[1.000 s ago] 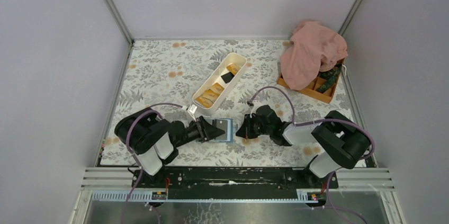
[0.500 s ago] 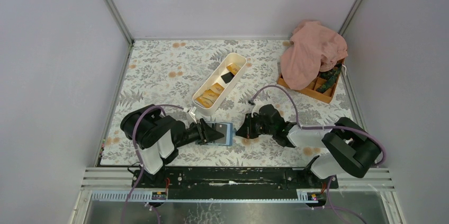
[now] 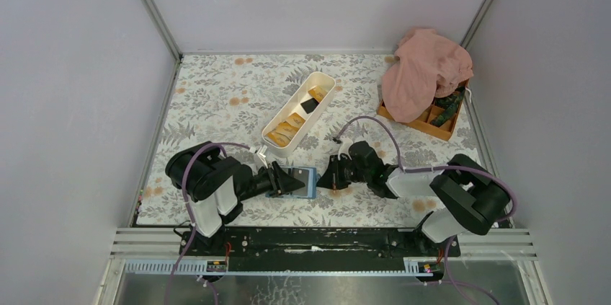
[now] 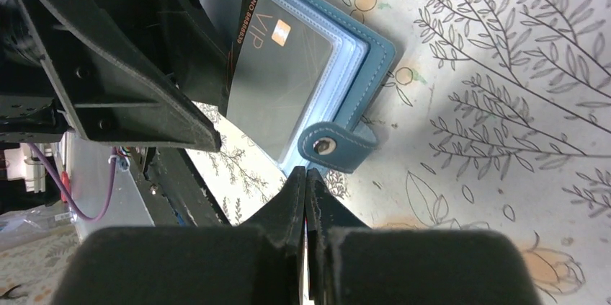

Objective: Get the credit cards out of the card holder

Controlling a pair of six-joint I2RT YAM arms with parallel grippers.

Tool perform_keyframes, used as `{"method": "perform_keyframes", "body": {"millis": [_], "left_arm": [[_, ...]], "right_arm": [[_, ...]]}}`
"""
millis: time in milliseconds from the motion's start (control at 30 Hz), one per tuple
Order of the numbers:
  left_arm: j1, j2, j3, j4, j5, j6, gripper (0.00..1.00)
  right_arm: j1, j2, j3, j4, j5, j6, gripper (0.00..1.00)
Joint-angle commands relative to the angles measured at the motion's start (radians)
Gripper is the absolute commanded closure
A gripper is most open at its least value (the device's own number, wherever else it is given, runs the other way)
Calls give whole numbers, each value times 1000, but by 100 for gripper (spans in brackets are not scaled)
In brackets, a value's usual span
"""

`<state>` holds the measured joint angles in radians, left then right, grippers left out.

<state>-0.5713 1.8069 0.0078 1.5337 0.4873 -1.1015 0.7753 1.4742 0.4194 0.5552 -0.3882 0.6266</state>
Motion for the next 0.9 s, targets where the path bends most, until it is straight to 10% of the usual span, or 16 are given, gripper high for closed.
{"method": "perform_keyframes", "body": {"millis": [0, 867], "left_arm": [[7, 8, -14, 65, 3, 13, 49], [41, -64, -49, 65, 35, -1, 48]], "right_arm": [[15, 53, 74, 87, -48, 25, 100], [18, 217, 124, -63, 138, -9, 100]]}}
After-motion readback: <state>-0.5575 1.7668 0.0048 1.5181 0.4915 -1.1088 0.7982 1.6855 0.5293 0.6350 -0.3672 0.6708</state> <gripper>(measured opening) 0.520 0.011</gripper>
